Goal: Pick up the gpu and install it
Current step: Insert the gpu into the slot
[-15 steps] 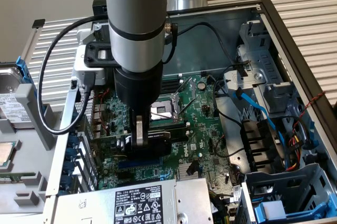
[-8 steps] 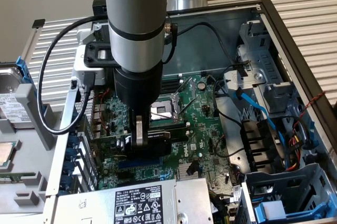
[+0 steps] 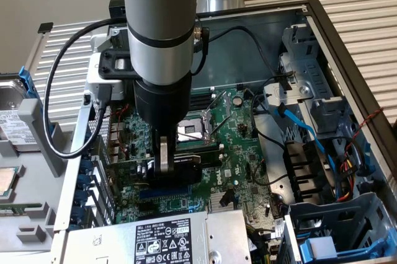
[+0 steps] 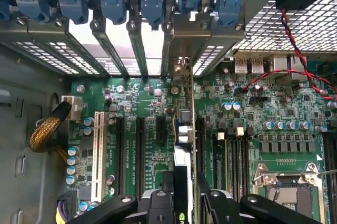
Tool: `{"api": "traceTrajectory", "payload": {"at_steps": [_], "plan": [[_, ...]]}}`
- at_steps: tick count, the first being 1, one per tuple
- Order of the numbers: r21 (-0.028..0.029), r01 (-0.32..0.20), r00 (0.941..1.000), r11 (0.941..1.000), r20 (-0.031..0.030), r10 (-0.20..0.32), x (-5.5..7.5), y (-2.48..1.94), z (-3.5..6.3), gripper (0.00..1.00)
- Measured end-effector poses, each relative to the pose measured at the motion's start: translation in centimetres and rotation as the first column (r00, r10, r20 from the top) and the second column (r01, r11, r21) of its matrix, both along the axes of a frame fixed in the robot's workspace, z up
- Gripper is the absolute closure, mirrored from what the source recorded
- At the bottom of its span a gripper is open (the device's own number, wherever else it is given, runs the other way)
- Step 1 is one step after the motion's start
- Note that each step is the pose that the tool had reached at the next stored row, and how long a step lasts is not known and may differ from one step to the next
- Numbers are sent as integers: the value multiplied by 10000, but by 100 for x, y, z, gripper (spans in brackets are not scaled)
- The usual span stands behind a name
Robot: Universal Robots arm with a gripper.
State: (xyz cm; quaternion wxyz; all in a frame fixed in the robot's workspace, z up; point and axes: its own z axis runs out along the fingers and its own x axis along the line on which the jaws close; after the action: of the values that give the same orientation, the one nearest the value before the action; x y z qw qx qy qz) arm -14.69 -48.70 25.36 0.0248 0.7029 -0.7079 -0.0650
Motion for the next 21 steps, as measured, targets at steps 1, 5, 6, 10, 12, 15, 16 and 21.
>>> {"api": "traceTrajectory", "payload": {"at_steps": [1,5,6,10,12,15,16,21], "plan": [[1,6,10000,10000,1,-6,0,-3,-1,73],[0,30,10000,10000,-3,-30,0,-16,0,73],[-1,34,10000,10000,-3,-34,0,-16,0,73],[2,97,10000,10000,19,-97,0,-12,4,73],[25,129,9999,9999,69,-129,0,-6,9,73],[29,169,9998,9999,89,-169,1,-3,26,73],[32,190,9998,9998,90,-191,0,-3,26,73],[29,333,9994,9994,89,-333,0,-8,28,73]]}}
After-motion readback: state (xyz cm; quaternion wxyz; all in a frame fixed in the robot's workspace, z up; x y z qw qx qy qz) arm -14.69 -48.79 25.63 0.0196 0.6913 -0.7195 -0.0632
